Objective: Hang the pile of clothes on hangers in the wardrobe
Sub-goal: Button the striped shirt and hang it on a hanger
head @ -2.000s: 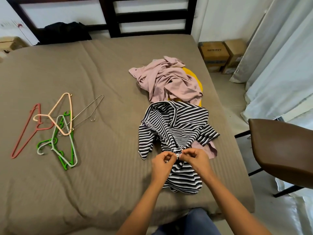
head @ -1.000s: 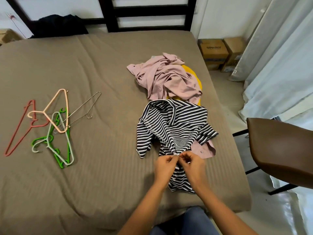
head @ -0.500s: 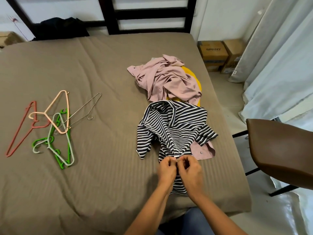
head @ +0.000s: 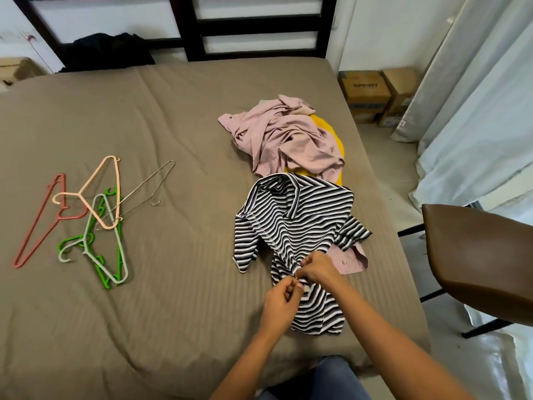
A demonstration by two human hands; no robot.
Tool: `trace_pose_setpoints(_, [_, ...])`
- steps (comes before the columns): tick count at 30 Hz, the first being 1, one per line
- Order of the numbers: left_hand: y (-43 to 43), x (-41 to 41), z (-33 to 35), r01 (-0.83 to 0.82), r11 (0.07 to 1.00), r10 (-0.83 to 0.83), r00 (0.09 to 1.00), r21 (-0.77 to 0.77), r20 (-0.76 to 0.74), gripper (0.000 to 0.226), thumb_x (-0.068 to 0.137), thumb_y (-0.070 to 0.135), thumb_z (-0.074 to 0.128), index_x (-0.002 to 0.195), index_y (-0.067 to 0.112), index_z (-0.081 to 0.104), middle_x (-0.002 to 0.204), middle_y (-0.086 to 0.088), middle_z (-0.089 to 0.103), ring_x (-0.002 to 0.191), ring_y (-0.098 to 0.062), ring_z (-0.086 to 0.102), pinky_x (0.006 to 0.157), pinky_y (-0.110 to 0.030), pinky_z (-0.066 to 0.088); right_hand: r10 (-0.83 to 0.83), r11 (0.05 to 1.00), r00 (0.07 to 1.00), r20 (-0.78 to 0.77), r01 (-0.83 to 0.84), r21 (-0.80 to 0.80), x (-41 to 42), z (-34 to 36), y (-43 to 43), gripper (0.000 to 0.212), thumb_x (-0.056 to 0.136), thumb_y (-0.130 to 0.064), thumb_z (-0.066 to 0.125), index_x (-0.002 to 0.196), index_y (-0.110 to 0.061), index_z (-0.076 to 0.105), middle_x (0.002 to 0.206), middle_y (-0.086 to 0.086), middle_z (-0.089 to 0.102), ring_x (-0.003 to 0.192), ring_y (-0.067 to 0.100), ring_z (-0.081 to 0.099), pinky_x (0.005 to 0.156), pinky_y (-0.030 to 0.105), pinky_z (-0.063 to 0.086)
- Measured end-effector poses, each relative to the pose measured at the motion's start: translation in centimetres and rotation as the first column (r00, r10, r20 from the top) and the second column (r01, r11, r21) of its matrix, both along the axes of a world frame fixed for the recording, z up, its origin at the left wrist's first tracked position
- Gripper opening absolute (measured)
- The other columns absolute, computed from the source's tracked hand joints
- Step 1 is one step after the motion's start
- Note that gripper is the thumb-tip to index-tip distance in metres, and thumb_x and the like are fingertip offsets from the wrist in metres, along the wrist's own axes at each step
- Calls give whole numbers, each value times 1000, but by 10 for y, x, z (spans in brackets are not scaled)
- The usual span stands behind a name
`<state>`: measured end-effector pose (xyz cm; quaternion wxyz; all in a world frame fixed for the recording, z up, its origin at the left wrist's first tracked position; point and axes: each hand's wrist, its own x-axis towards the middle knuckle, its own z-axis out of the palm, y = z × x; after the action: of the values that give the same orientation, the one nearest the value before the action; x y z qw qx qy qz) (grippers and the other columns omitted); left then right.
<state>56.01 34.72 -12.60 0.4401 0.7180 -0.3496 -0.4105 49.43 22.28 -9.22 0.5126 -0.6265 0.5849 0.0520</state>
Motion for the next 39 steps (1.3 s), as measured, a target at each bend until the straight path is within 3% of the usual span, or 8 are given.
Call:
trace_pose_setpoints(5, [-22,20,-1,-247,905,389,810,348,-438,24,98,25,47,84,13,62,78,2,67,73,-9,61,67,-19,48,-97,984,972,214,126,-126,-16,-6,11,24,77,1,59,61,-16,56,57,-2,53,54,9,45,54,24,37])
trace_pose_setpoints(10, [-54,39,9,-151,915,371,678,374,-634,14,91,19,60,103,12,61,83,-1,65,66,-9,58,67,-22,49,-317,940,828,463,340,36,-27,-2,28,14,86,7,55,80,-4,63,70,5,64,63,13,56,62,27,46])
trace_pose_setpoints(17, [-62,40,5,-384,907,416,881,172,-226,19,70,35,76,69,21,63,67,2,67,65,-18,59,69,-37,51,-333,911,782,527,410,-33,-31,1,32,5,82,-7,70,78,-5,68,67,-1,66,61,5,57,60,20,45])
trace_pose_setpoints(20, [-56,47,17,-398,909,409,908,122,-88,19,73,16,73,62,18,57,63,2,62,61,-14,54,67,-34,47,-494,755,702,513,639,-149,-34,1,27,10,82,-9,69,74,-14,70,68,-4,67,59,-2,57,63,18,46])
trace_pose_setpoints(23, [-42,51,33,-346,934,342,938,87,54,25,72,1,68,63,16,51,62,5,56,58,-8,48,58,-18,40,-683,575,464,564,818,24,-35,1,21,12,81,-14,68,72,-21,70,78,-2,68,77,12,60,75,26,51])
trace_pose_setpoints(26, [-28,46,37,-270,959,262,961,85,90,25,69,0,69,67,16,49,63,3,54,56,-10,45,56,-22,39,-771,571,301,562,716,400,-29,15,21,25,87,1,55,67,-13,60,57,-5,63,56,10,59,51,20,51])
trace_pose_setpoints(32, [-25,36,34,-165,979,188,957,116,-221,34,65,-9,77,77,15,56,72,-1,60,66,-11,56,66,-20,49,-508,860,628,590,413,300,-19,24,40,16,81,8,62,71,-4,64,60,3,64,56,11,58,51,17,48])
trace_pose_setpoints(39, [-19,29,44,-204,978,209,898,54,-386,14,80,-6,68,82,7,61,66,3,64,62,-3,61,62,-12,48,-341,903,727,597,430,-9,-14,24,45,14,79,8,66,75,-5,68,64,0,68,60,7,64,58,19,53])
